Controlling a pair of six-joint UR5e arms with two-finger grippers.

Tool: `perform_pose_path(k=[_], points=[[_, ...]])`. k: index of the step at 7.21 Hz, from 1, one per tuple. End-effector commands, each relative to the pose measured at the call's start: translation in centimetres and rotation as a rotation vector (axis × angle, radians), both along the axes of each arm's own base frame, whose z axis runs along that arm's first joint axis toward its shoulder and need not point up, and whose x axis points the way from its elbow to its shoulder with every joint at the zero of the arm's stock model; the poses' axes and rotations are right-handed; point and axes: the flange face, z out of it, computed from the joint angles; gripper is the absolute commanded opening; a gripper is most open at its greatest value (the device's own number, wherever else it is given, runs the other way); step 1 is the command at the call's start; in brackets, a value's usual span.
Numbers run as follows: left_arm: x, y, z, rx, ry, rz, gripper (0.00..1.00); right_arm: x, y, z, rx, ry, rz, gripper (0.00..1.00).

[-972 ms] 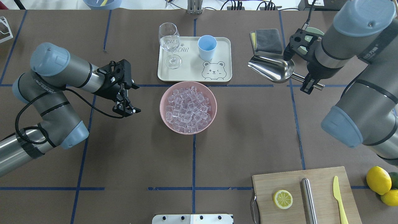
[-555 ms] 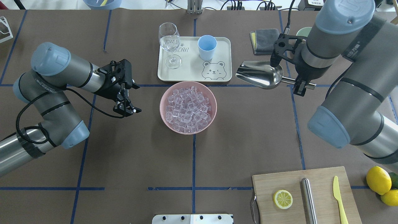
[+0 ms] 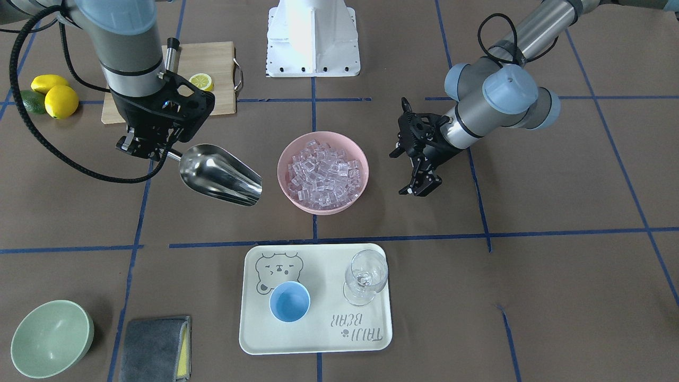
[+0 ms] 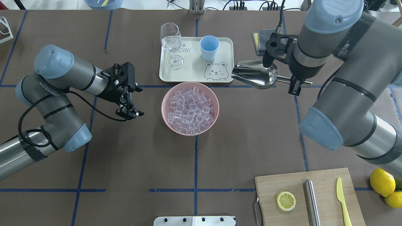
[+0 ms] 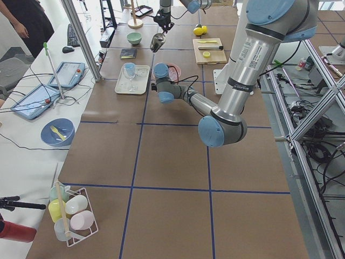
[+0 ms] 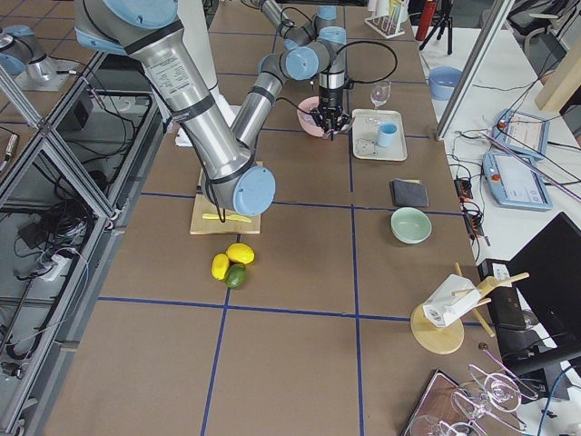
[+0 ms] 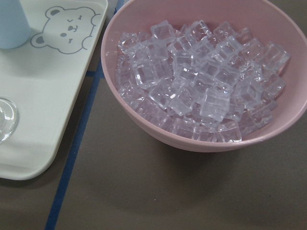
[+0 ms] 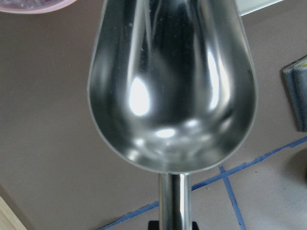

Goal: Put ice in cup with scoop
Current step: 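Lower the scoop with the right gripper into the pink bowl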

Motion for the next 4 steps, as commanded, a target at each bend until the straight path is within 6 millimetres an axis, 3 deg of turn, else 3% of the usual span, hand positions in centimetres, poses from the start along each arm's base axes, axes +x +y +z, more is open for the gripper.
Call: perform_pose_path(k=[1, 3, 4], points=[[0.8, 0.4, -0.5, 0.008, 0.007, 0.003, 1.00, -2.4, -0.6, -3.8, -0.036, 0.046, -0.020, 0.00], [2.6, 0.1, -1.3, -0.003, 0.010, 0.012, 1.00, -5.4, -0.3, -5.8, -0.030, 0.151, -0.040, 0.00], [2.7, -0.5, -1.0, 0.001, 0.003, -0.035, 1.00, -5.5, -0.3, -6.3, -0.031, 0.154, -0.041, 0.00]])
